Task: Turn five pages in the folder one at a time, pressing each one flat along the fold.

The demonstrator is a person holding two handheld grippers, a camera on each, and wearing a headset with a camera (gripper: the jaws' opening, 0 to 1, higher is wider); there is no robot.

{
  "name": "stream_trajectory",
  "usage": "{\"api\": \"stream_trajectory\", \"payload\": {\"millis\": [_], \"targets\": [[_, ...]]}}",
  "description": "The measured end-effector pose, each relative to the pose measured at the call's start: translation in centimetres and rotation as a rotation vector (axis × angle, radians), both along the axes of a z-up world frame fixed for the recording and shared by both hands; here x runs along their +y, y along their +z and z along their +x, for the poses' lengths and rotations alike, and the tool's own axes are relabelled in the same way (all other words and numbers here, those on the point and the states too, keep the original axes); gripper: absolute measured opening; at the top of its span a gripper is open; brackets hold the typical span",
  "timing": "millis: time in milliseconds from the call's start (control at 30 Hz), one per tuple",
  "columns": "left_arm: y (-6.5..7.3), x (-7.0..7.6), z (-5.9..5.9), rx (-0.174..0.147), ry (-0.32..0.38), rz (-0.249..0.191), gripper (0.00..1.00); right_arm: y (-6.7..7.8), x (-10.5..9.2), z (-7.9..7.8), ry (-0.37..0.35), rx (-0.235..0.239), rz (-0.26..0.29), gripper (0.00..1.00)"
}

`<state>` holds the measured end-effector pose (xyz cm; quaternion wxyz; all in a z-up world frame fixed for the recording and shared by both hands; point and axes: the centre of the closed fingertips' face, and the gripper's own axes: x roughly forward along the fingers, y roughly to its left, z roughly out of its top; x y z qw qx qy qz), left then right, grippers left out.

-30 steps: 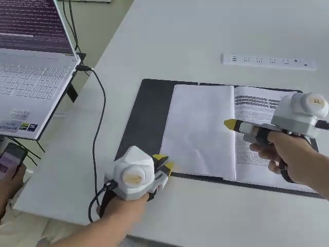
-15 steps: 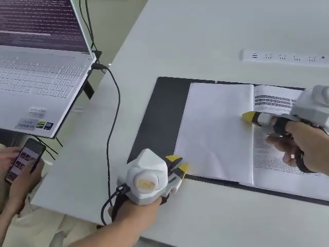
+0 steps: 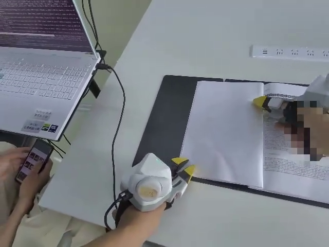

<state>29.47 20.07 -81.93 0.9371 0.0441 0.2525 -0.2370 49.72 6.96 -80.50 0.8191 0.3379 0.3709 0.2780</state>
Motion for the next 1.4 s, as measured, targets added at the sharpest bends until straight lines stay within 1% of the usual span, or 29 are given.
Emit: {"api": "stream_trajectory", "payload": {"millis": [133,267,367,500,567,633,700,800,833,867,900,967,1100,1167,1200,1267,1300,1400], "targets": [[0.1,-0.1,0.0,-0.002,-0.005,0.002,0.09,-0.2,-0.3,1.8,-0.036,-0.005,-0.003,0.0],[0.1,-0.1,0.0,-0.005,-0.001,-0.004,0.09,-0.3,-0.2,3.1,-0.05,-0.015,-0.017,0.0],[0.1,-0.1,0.0,-0.006,-0.001,-0.006,0.09,-0.3,-0.2,4.2,-0.072,-0.015,-0.021,0.0],[0.0,-0.1,0.0,-0.004,-0.001,-0.009,0.09,-0.3,-0.5,5.5,-0.105,-0.027,-0.036,0.0],[0.0,0.0,0.0,-0.004,-0.002,-0.009,0.09,-0.5,-0.5,5.7,-0.113,-0.012,-0.028,0.0],[0.0,0.0,0.0,-0.003,-0.001,-0.009,0.09,-0.6,-0.6,5.8,-0.124,0.01,-0.008,0.0],[0.0,0.0,0.0,-0.002,-0.002,-0.009,0.09,-0.6,-0.6,5.8,-0.121,0.016,-0.002,0.0],[0.0,0.0,0.0,0.001,-0.004,-0.005,0.09,-0.7,-0.7,5.9,-0.136,0.047,0.034,0.0],[0.0,0.0,0.0,0.002,-0.004,-0.005,0.09,-0.6,-0.7,5.9,-0.15,0.067,0.052,0.0],[0.0,0.0,0.0,0.004,-0.003,-0.006,0.09,-0.7,-0.8,5.6,-0.157,0.098,0.065,0.0],[0.0,0.0,0.0,0.005,-0.003,-0.005,0.09,-0.7,-0.8,5.4,-0.15,0.101,0.068,0.0],[0.1,0.0,0.0,0.007,-0.003,-0.005,0.09,-0.6,-0.6,4.5,-0.125,0.108,0.069,0.0],[0.1,0.0,-0.1,0.01,-0.003,-0.009,0.09,-0.4,-0.5,2.6,-0.083,0.14,0.089,0.0],[0.1,0.0,-0.1,0.012,-0.003,-0.008,0.09,-0.3,-0.5,1.5,-0.067,0.161,0.106,0.0],[0.1,0.0,-0.1,0.013,-0.003,-0.008,0.09,-0.3,-0.5,0.8,-0.052,0.17,0.114,0.0],[0.0,0.0,-0.1,0.018,-0.003,-0.007,0.09,-0.2,-0.5,-0.1,-0.044,0.177,0.125,0.0],[0.0,0.0,-0.1,0.02,-0.004,-0.005,0.09,-0.1,-0.3,-0.9,-0.027,0.187,0.134,0.0],[0.0,0.0,-0.1,0.024,-0.007,-0.002,0.09,0.0,-0.4,-2.3,-0.015,0.194,0.148,0.0]]}}
